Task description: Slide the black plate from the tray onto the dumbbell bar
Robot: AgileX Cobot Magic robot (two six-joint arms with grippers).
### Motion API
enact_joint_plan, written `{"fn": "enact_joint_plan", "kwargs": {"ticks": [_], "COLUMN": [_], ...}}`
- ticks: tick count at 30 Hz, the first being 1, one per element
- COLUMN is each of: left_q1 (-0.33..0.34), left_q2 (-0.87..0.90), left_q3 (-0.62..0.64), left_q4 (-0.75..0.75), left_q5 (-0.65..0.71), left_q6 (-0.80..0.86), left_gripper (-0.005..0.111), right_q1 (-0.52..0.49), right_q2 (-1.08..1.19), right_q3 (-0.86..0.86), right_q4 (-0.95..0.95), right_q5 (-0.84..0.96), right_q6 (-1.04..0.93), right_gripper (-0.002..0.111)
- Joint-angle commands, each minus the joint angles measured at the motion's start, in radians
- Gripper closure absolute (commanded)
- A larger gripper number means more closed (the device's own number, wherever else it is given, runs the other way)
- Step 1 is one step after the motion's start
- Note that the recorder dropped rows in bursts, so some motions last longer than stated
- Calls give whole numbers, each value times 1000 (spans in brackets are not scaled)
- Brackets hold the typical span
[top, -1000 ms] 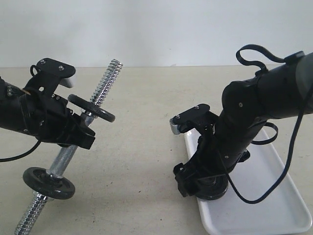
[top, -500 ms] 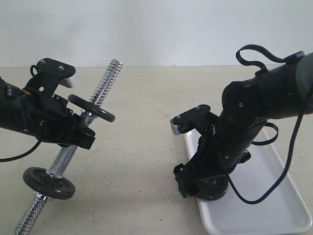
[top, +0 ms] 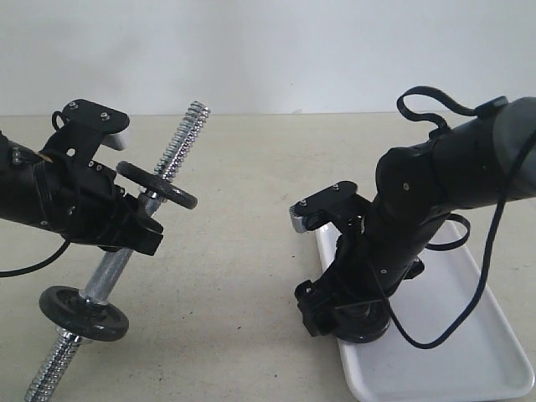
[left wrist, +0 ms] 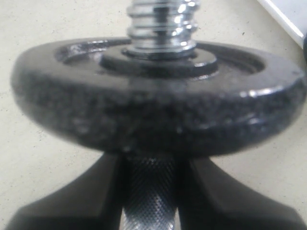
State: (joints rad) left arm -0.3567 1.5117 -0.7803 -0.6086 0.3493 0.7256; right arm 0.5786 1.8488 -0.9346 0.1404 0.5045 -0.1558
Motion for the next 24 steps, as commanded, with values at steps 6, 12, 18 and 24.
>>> {"fn": "enact_joint_plan", "kwargs": {"ticks": [6, 12, 18, 24], "left_q1": [-3, -3, -3, -3], "left_q2": [-39, -39, -40, -40], "left_q3": [-33, -33, -33, -33], "left_q4": [-63, -63, -63, -63], "left_q5": [-86, -86, -84, -84], "left_q6": [-3, -3, 0, 0], "left_gripper": [102, 102, 102, 102], "right_q1": [0, 0, 0, 0], "right_q2": [13, 13, 13, 13], "right_q3": [5, 5, 5, 5], "right_q4": [3, 3, -6, -56], "right_q5": [-25, -8, 4, 38], "right_q6": [15, 15, 18, 16], "right_gripper": [6, 6, 6, 6]}}
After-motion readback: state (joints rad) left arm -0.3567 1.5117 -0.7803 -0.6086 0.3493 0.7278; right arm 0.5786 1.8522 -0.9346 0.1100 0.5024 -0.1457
